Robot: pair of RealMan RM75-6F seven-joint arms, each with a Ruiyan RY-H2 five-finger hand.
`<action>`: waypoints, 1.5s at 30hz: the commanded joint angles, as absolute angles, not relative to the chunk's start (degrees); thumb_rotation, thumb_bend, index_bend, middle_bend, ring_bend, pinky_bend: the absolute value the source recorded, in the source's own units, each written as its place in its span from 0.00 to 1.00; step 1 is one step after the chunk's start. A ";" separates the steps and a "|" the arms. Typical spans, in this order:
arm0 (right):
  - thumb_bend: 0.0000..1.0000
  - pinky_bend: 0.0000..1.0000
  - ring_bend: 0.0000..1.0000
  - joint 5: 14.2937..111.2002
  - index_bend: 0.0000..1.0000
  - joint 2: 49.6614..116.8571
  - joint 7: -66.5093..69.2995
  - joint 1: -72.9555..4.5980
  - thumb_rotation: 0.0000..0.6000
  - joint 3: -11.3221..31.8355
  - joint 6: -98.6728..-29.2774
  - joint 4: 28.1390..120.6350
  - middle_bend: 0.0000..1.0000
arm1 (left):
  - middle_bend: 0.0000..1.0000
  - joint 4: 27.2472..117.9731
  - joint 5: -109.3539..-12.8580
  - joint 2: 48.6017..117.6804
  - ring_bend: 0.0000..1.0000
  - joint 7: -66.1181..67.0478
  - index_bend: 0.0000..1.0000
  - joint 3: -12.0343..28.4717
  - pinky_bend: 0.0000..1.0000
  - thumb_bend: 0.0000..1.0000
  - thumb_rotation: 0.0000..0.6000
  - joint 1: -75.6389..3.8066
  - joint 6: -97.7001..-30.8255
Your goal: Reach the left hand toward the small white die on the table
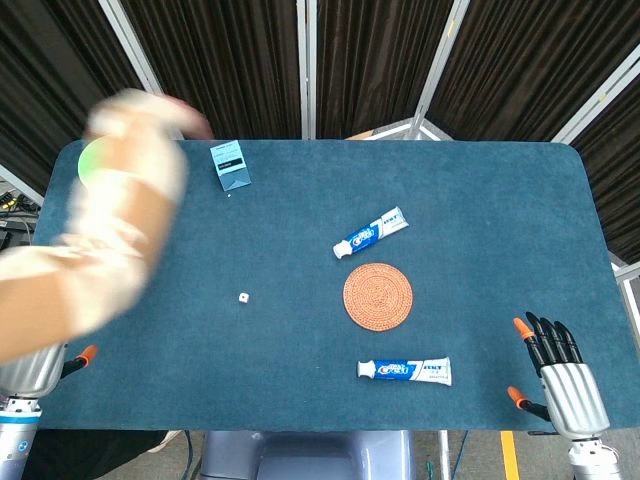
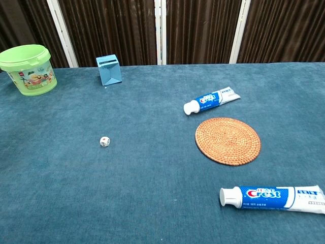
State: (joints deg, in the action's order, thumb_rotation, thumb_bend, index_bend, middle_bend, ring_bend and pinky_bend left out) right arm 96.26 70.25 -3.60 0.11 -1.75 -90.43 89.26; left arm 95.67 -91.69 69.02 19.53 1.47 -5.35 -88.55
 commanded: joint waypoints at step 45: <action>0.07 0.00 0.00 96.48 0.00 69.88 -2.28 -0.10 1.00 -2.92 -88.89 89.62 0.00 | 0.00 93.19 -55.77 94.83 0.00 54.56 0.43 15.90 0.00 0.27 1.00 -31.22 -67.11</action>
State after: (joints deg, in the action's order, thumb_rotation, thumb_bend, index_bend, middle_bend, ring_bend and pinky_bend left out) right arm 96.45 69.95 -2.39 -0.09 -2.91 -88.87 89.55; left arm 94.49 -57.65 93.07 52.81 15.34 -29.46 -67.97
